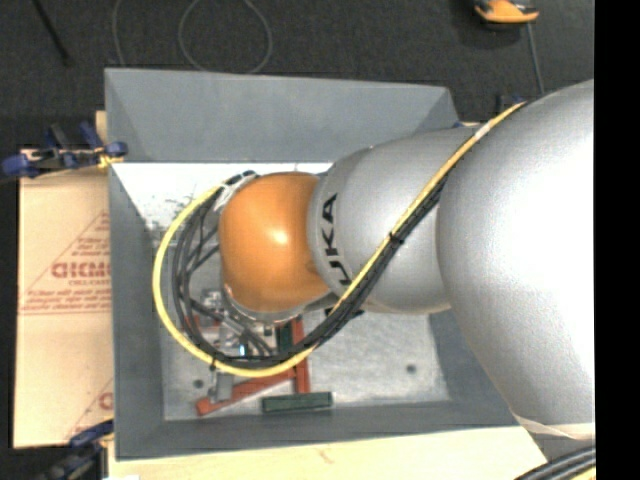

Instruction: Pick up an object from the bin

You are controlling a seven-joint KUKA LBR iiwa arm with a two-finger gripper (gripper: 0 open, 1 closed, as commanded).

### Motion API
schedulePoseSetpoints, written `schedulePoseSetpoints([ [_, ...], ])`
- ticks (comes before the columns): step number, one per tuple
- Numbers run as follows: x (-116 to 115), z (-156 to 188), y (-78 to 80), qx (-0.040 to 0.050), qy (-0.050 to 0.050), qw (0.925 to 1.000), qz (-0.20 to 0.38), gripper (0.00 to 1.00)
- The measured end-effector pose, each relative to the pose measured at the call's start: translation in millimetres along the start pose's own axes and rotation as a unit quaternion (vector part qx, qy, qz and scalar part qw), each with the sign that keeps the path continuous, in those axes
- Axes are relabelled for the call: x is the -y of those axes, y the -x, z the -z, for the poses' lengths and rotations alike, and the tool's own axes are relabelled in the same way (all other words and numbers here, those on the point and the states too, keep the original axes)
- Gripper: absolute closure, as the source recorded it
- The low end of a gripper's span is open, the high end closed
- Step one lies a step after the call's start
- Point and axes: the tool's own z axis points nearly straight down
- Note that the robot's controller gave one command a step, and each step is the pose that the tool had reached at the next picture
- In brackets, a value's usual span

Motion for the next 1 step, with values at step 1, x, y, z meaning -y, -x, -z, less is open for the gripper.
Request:
schedulePoseSetpoints([
  [1,112.4,-67.7,6.7,0.0122,0.003,0.9986,0.052,0.00],
])
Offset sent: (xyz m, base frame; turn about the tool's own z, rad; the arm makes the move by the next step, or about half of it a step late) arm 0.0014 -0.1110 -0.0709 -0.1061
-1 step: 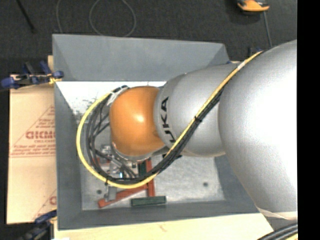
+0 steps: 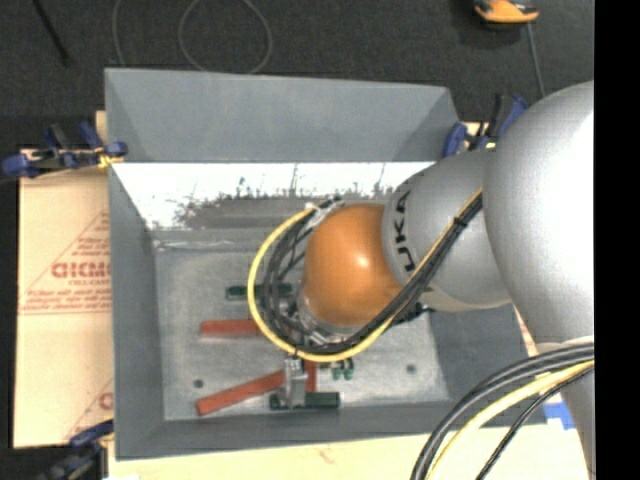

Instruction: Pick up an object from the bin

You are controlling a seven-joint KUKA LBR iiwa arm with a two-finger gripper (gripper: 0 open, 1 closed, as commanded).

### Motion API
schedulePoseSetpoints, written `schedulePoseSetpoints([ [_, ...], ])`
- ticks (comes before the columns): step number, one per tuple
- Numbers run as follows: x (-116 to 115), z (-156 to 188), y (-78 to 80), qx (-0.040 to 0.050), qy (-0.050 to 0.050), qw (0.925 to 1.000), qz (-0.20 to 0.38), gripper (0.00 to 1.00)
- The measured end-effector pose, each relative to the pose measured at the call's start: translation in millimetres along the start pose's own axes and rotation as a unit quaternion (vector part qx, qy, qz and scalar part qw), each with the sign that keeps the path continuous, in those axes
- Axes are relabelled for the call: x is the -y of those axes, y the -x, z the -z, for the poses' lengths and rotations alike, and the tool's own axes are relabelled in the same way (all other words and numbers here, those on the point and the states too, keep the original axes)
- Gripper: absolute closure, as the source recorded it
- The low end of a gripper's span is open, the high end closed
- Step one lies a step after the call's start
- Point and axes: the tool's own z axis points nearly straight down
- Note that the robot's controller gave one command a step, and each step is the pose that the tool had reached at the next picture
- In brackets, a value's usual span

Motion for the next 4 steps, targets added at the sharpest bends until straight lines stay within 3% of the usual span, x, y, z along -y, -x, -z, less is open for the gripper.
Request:
schedulePoseSetpoints([
  [1,-12,130,26.3,-0.0044,-0.001,0.9849,0.173,0.00],
  [2,-23,-1,46.1,-0.0052,0.000,0.9887,0.150,0.00],
  [3,-24,0,47.3,-0.0037,0.001,0.9890,0.148,1.00],
  [4,-44,137,29.8,-0.0048,-0.001,0.9864,0.164,1.00],
])
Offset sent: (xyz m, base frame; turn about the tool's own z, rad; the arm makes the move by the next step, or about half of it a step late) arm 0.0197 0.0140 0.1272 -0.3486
